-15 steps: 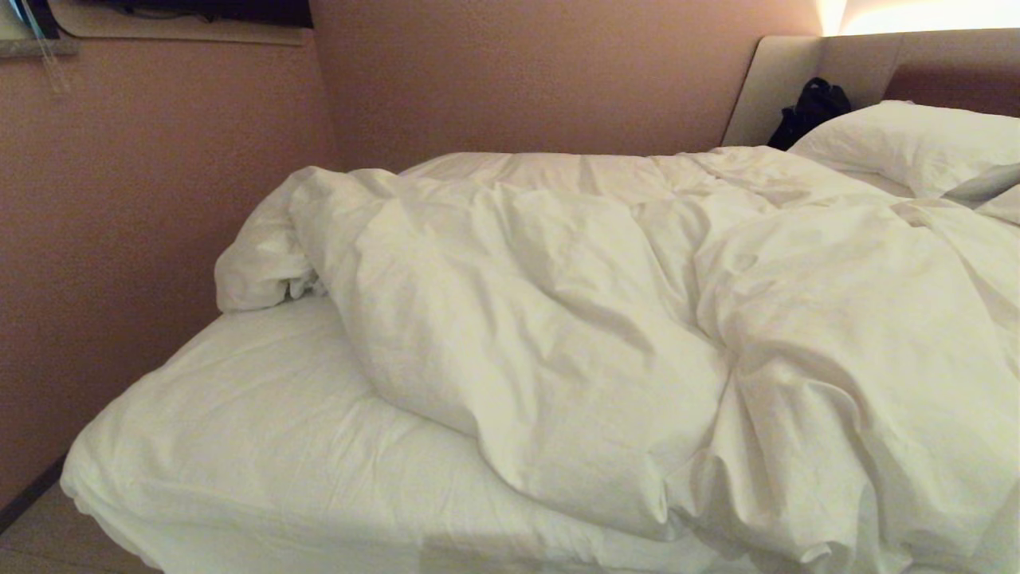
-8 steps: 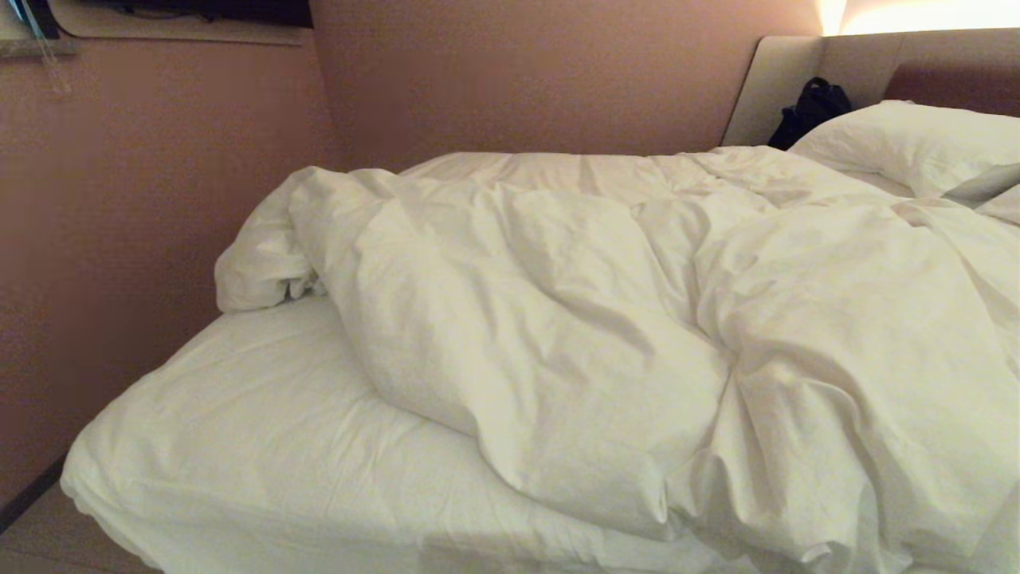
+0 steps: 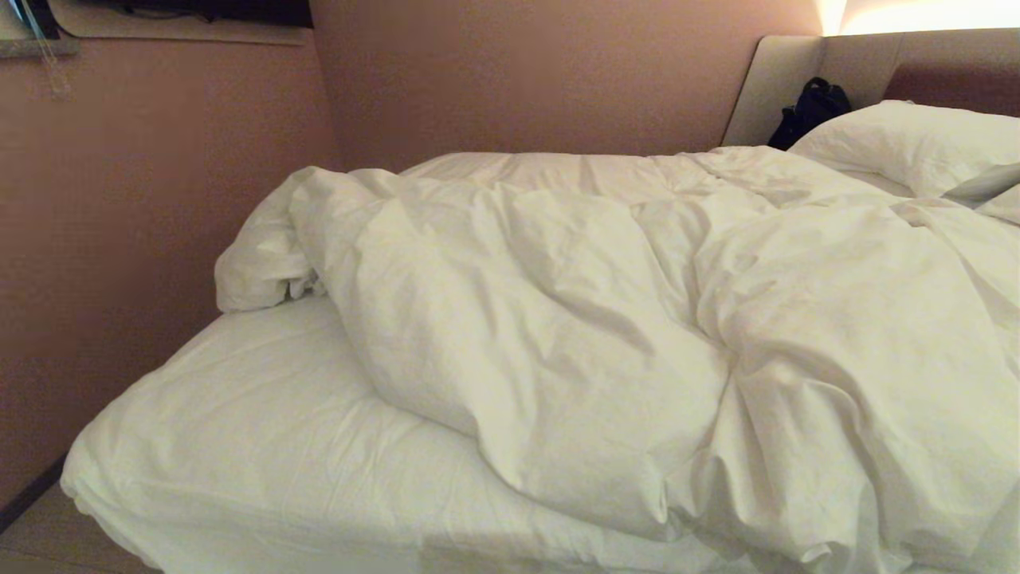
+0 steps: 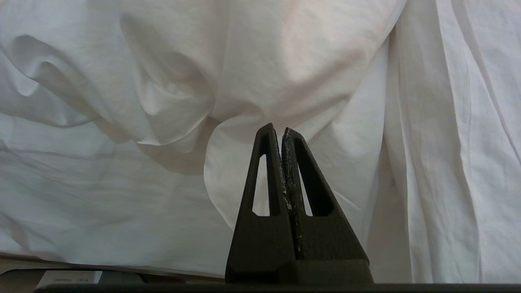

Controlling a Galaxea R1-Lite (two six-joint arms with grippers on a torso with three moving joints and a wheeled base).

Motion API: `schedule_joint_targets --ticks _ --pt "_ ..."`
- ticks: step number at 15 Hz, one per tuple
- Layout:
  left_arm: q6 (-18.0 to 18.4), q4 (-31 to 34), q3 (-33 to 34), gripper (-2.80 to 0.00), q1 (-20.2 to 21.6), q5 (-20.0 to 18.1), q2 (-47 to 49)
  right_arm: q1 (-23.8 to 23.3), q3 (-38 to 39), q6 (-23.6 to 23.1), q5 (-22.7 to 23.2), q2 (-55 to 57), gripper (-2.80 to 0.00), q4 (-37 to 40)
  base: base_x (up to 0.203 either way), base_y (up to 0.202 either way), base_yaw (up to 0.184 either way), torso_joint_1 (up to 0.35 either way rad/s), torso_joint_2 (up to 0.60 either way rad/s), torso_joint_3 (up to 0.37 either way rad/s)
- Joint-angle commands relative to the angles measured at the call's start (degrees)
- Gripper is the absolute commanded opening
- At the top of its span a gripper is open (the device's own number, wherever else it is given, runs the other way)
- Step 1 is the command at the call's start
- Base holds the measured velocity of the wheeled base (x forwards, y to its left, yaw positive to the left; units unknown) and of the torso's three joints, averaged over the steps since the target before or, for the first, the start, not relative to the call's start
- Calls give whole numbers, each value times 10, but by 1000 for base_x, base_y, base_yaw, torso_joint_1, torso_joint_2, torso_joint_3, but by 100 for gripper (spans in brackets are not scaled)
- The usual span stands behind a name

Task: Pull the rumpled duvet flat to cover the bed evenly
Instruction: Flatten the corners of the folded blanket

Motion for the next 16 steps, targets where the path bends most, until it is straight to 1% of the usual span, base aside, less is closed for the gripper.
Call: schedule_joint_targets --ticks 1,3,5,7,9,10,12,14,16 --pt "-4 -4 -1 -280 0 1 0 0 0 0 0 0 -280 0 0 0 0 0 0 0" --pt "-5 -23 -11 -280 0 -2 0 0 0 0 0 0 -280 0 0 0 0 0 0 0" --pt "-6 -21 -36 -280 0 -8 3 0 -1 0 0 0 -280 0 0 0 0 0 0 0" --pt "-10 -23 -54 -280 0 -20 32 0 0 0 0 0 -280 0 0 0 0 0 0 0" --pt "-52 -26 -88 -280 0 -33 97 0 0 0 0 0 -280 0 0 0 0 0 0 0" --pt "-82 -32 -108 -280 0 -44 138 0 0 0 0 0 -280 0 0 0 0 0 0 0" --pt "-134 -68 -134 -280 0 -67 235 0 0 0 0 0 -280 0 0 0 0 0 0 0" --pt "-179 -138 -151 -280 -1 -81 359 0 0 0 0 0 -280 0 0 0 0 0 0 0" --pt "-214 -226 -168 -280 -1 -89 491 0 0 0 0 0 -280 0 0 0 0 0 0 0"
